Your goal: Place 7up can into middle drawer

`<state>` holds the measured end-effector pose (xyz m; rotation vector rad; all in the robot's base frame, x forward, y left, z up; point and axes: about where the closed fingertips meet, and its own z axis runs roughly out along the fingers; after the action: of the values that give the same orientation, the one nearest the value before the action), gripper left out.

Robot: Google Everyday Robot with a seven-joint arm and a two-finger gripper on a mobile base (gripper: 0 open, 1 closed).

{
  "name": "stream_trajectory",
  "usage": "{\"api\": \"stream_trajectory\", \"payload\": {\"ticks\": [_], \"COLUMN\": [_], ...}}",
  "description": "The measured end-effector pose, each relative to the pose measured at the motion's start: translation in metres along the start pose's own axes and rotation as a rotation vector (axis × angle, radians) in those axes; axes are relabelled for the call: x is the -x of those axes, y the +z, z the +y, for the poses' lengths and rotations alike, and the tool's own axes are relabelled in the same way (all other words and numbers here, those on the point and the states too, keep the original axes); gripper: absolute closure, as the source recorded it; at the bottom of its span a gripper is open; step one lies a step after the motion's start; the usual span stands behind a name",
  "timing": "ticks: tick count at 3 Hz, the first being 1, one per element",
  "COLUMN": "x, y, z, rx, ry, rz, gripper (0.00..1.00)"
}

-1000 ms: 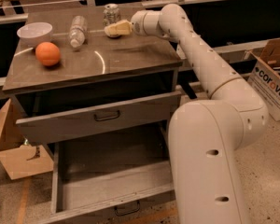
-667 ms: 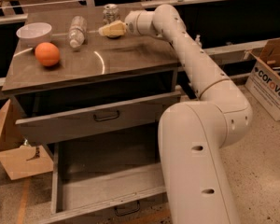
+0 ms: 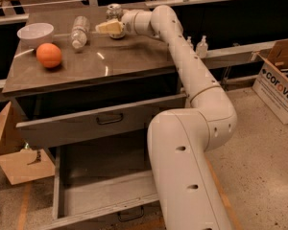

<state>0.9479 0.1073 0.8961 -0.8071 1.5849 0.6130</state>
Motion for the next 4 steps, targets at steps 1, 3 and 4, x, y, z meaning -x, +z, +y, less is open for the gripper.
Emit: {"api": "stream_trajectory", "payload": {"ticks": [1,3,4], "x": [0.001,0.014,0.035], "y": [0.009,-0.022,-0.046], "z": [0.007,-0.003,0.010], "rx": [0.029,0.036,0.084], "ry": [0.001,0.026,0.039], "rz": [-0.026,-0.009,-0.022], "gripper": [0.41,0.87,1.00]}}
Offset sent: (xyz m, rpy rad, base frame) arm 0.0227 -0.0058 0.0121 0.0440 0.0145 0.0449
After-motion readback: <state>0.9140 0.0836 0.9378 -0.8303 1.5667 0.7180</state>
